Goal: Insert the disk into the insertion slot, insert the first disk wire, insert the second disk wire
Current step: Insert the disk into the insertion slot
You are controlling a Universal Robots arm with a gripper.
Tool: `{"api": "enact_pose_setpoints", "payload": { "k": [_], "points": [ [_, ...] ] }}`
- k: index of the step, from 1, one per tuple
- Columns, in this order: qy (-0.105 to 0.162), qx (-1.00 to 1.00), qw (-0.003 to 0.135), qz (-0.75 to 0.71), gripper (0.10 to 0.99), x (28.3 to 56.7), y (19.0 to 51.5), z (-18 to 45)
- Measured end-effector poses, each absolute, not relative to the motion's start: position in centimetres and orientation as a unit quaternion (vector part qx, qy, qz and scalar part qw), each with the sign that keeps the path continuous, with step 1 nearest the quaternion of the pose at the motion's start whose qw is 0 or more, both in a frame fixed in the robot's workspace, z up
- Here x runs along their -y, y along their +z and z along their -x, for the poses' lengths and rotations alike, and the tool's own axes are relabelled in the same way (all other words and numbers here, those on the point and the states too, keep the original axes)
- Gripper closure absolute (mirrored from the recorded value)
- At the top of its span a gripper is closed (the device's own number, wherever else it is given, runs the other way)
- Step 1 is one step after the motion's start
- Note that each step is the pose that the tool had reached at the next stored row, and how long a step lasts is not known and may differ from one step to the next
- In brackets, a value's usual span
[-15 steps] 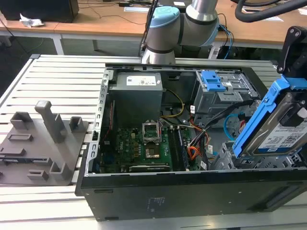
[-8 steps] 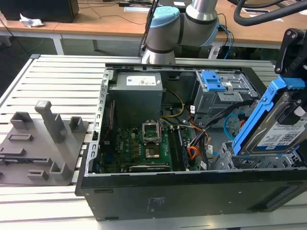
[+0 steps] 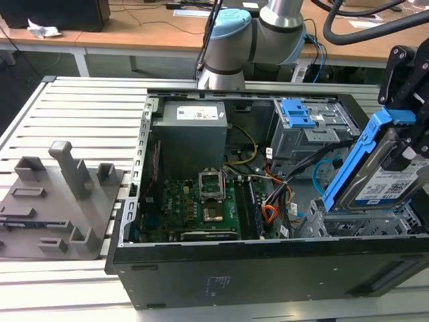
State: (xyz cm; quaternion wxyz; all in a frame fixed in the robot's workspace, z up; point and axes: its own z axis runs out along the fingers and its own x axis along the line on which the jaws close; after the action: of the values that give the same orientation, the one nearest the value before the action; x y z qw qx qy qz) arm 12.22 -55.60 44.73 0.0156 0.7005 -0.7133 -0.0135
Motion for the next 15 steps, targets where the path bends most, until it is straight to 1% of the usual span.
{"api": "enact_pose_setpoints", "payload": {
  "k": [15],
  "points": [
    [-0.014,0.713,0.016,-0.701,0.725,54.8,42.6,-12.4]
  ]
}}
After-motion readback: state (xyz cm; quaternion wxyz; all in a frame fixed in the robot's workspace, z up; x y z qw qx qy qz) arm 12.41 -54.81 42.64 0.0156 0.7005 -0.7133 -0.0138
